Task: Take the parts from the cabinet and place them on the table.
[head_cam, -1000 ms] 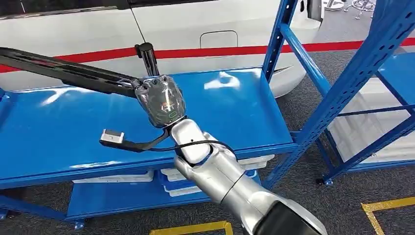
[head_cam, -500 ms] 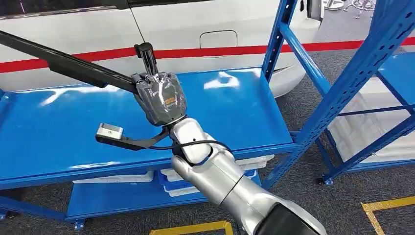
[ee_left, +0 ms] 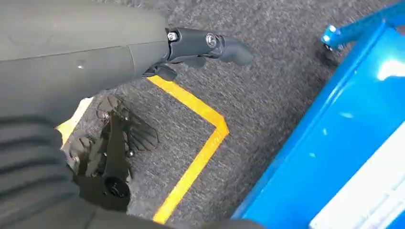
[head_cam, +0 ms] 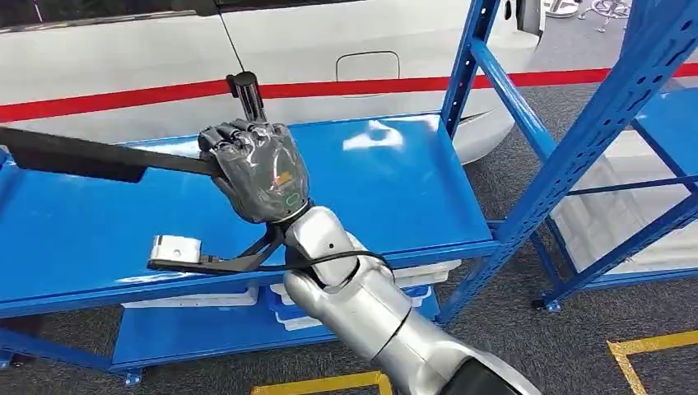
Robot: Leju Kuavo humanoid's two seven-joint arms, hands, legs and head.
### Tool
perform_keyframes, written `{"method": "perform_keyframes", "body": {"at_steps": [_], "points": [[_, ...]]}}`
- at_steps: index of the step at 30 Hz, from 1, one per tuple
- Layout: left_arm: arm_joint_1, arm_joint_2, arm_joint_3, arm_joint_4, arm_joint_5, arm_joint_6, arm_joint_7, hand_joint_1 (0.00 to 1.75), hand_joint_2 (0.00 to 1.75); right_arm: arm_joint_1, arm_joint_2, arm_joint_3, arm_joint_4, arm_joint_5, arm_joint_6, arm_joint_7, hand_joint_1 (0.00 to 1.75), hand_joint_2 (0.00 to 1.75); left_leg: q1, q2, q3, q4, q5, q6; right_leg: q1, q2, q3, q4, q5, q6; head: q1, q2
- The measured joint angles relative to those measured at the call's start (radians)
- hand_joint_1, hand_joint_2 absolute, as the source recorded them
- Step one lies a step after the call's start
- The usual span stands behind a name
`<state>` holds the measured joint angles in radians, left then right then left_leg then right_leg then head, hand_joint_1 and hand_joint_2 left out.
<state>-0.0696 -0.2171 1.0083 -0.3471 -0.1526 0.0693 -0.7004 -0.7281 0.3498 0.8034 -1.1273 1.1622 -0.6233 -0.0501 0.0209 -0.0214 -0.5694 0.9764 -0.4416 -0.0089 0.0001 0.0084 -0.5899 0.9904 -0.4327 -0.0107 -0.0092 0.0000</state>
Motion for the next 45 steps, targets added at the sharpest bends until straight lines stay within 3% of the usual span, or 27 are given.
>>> {"method": "perform_keyframes", "body": {"at_steps": [5,13,15,17,18,19,21,22,23,24,25,27,28,29,30,32,33,34,37,38,39,40,42,43,44,45], "points": [[0.001,-0.005,-0.016,-0.003,0.031,-0.122,0.000,0.00,1.75,0.036,0.000,-0.037,-0.041,-0.216,0.037,-0.105,1.75,1.75,-0.001,0.000,0.000,0.002,-0.002,0.003,-0.003,0.000,0.000,-0.001,0.000,0.000,0.000,0.000],[-0.013,-0.004,-0.047,0.023,-0.001,-0.106,0.000,0.00,1.75,0.105,0.000,-0.127,-0.149,-0.407,0.193,-0.188,1.75,1.75,-0.002,0.000,-0.004,0.012,-0.009,0.014,-0.006,0.000,0.001,-0.001,0.001,0.003,0.000,0.000],[-0.019,-0.004,-0.049,0.029,-0.006,-0.099,0.000,0.00,1.75,0.123,0.000,-0.147,-0.175,-0.471,0.240,-0.203,1.75,1.75,-0.004,0.000,-0.006,0.016,-0.010,0.019,-0.008,0.000,0.001,-0.002,0.001,0.011,0.000,0.000],[-0.026,-0.005,-0.052,0.034,-0.014,-0.095,0.000,0.00,1.75,0.133,0.001,-0.170,-0.214,-0.552,0.289,-0.213,1.75,1.75,-0.008,0.000,-0.002,0.004,-0.004,0.031,-0.006,0.000,0.006,-0.011,0.005,0.020,-0.002,0.000],[-0.027,-0.008,-0.057,0.036,-0.018,-0.091,0.000,0.00,1.75,0.139,-0.002,-0.184,-0.234,-0.582,0.305,-0.215,1.75,1.75,0.006,0.004,0.010,-0.014,0.008,0.038,-0.005,-0.002,-0.002,0.003,-0.002,0.023,0.001,0.000],[-0.030,-0.009,-0.063,0.038,-0.018,-0.090,-0.001,0.00,1.75,0.140,-0.002,-0.197,-0.250,-0.600,0.314,-0.220,1.75,1.75,0.003,0.005,0.013,-0.017,0.009,0.044,-0.004,-0.002,-0.019,0.037,-0.026,0.019,0.003,0.000],[-0.035,-0.011,-0.065,0.042,-0.019,-0.088,-0.001,0.00,1.75,0.146,-0.004,-0.218,-0.272,-0.612,0.325,-0.222,1.75,1.75,0.002,0.007,0.013,-0.017,0.008,0.046,-0.010,-0.002,-0.088,0.187,-0.094,0.011,0.006,0.000],[-0.036,-0.011,-0.066,0.043,-0.019,-0.087,-0.001,0.00,1.75,0.153,-0.006,-0.226,-0.278,-0.616,0.326,-0.222,1.75,1.75,0.002,0.008,0.012,-0.016,0.008,0.045,-0.012,-0.002,-0.130,0.272,-0.124,0.012,0.006,0.000],[-0.037,-0.011,-0.067,0.044,-0.019,-0.087,-0.001,0.00,1.75,0.161,-0.009,-0.233,-0.282,-0.617,0.327,-0.222,1.75,1.75,0.002,0.009,0.012,-0.015,0.011,0.044,-0.014,-0.003,-0.150,0.313,-0.131,0.018,0.009,0.000],[-0.036,-0.012,-0.067,0.047,-0.020,-0.087,-0.001,0.00,1.75,0.168,-0.011,-0.239,-0.288,-0.620,0.330,-0.222,1.75,1.75,0.003,0.009,0.012,-0.014,0.011,0.043,-0.018,-0.003,-0.144,0.303,-0.120,0.029,0.008,0.000],[-0.036,-0.013,-0.068,0.050,-0.025,-0.083,-0.001,0.00,1.75,0.173,-0.012,-0.243,-0.293,-0.626,0.330,-0.222,1.75,1.75,0.005,0.009,0.012,-0.013,0.010,0.041,-0.023,-0.003,-0.112,0.244,-0.090,0.042,0.009,0.000],[-0.038,-0.015,-0.076,0.050,-0.037,-0.079,-0.001,0.00,1.75,0.180,-0.013,-0.256,-0.319,-0.637,0.330,-0.222,1.75,1.75,0.010,0.008,0.012,-0.005,0.003,0.031,-0.036,-0.009,-0.013,0.054,-0.020,0.066,0.008,0.000],[-0.041,-0.014,-0.078,0.049,-0.038,-0.079,-0.001,0.00,1.75,0.182,-0.018,-0.266,-0.332,-0.646,0.330,-0.222,1.75,1.75,0.009,0.006,0.007,0.000,-0.001,0.021,-0.036,-0.009,0.011,0.013,-0.028,0.061,0.011,0.000],[-0.046,-0.015,-0.082,0.049,-0.038,-0.081,-0.001,0.00,1.75,0.186,-0.023,-0.276,-0.347,-0.655,0.330,-0.222,1.75,1.75,0.004,0.003,0.003,0.003,0.000,0.012,-0.018,0.003,0.012,0.030,-0.009,0.053,0.011,0.000],[-0.050,-0.015,-0.085,0.049,-0.039,-0.088,-0.001,0.00,1.75,0.191,-0.032,-0.294,-0.364,-0.666,0.330,-0.221,1.75,1.75,0.003,-0.001,0.001,0.014,0.001,0.009,-0.029,0.002,0.006,0.022,-0.012,0.048,0.011,0.000],[-0.061,-0.016,-0.093,0.047,-0.039,-0.100,-0.001,0.00,1.75,0.201,-0.047,-0.325,-0.394,-0.677,0.333,-0.221,1.75,1.75,0.009,-0.002,-0.004,0.012,0.004,0.001,-0.028,0.003,0.000,0.027,-0.015,0.039,0.007,0.000],[-0.068,-0.015,-0.094,0.046,-0.041,-0.105,-0.001,0.00,1.75,0.204,-0.055,-0.339,-0.406,-0.678,0.335,-0.224,1.75,1.75,0.016,0.003,-0.009,0.020,-0.006,-0.004,-0.036,0.003,-0.002,0.023,-0.009,0.027,0.007,0.000],[-0.075,-0.015,-0.098,0.044,-0.045,-0.111,0.003,0.00,1.75,0.207,-0.063,-0.352,-0.417,-0.678,0.336,-0.225,1.75,1.75,0.015,0.012,-0.018,0.047,-0.039,-0.004,-0.034,0.002,-0.005,0.023,-0.005,0.019,0.005,0.000],[-0.095,-0.011,-0.111,0.038,-0.058,-0.141,0.030,0.00,1.75,0.220,-0.095,-0.384,-0.438,-0.630,0.337,-0.208,1.75,1.75,0.015,0.018,-0.098,0.264,-0.174,-0.007,-0.022,-0.002,-0.025,0.023,0.008,-0.003,0.004,0.000],[-0.099,-0.010,-0.118,0.038,-0.061,-0.146,0.037,0.00,1.75,0.226,-0.104,-0.392,-0.439,-0.604,0.333,-0.195,1.75,1.75,0.015,0.018,-0.115,0.318,-0.193,-0.006,-0.017,-0.004,-0.033,0.023,0.014,-0.009,0.005,0.000],[-0.102,-0.008,-0.124,0.038,-0.068,-0.152,0.042,0.00,1.75,0.233,-0.116,-0.399,-0.442,-0.581,0.331,-0.184,1.75,1.75,0.014,0.018,-0.107,0.321,-0.187,-0.002,-0.012,-0.004,-0.040,0.024,0.020,-0.011,0.004,0.000],[-0.106,-0.007,-0.128,0.038,-0.069,-0.154,0.048,0.00,1.75,0.240,-0.123,-0.404,-0.447,-0.558,0.328,-0.176,1.75,1.75,0.012,0.018,-0.080,0.286,-0.163,0.005,-0.008,-0.003,-0.048,0.024,0.026,-0.011,0.004,0.000],[-0.115,-0.006,-0.144,0.038,-0.080,-0.169,0.055,0.00,1.75,0.246,-0.138,-0.416,-0.458,-0.517,0.310,-0.158,1.75,1.75,-0.001,0.018,0.027,0.125,-0.097,0.033,0.000,-0.002,-0.060,0.024,0.041,-0.010,0.003,0.000],[-0.122,-0.003,-0.153,0.037,-0.087,-0.174,0.055,0.00,1.75,0.248,-0.144,-0.421,-0.465,-0.493,0.298,-0.150,1.75,1.75,-0.011,0.018,0.076,0.053,-0.094,0.051,-0.005,-0.002,-0.062,0.024,0.046,-0.009,0.005,0.000],[-0.129,-0.003,-0.164,0.035,-0.095,-0.177,0.056,0.00,1.75,0.252,-0.152,-0.426,-0.472,-0.465,0.283,-0.143,1.75,1.75,-0.015,0.031,0.089,0.028,-0.100,0.050,0.002,-0.005,-0.065,0.022,0.055,0.000,0.008,0.000],[-0.132,-0.003,-0.173,0.034,-0.100,-0.178,0.056,0.00,1.75,0.256,-0.158,-0.429,-0.473,-0.443,0.273,-0.138,1.75,1.75,-0.022,0.030,0.082,0.027,-0.091,0.050,-0.003,-0.010,-0.064,0.021,0.059,0.006,0.007,0.000]]}}
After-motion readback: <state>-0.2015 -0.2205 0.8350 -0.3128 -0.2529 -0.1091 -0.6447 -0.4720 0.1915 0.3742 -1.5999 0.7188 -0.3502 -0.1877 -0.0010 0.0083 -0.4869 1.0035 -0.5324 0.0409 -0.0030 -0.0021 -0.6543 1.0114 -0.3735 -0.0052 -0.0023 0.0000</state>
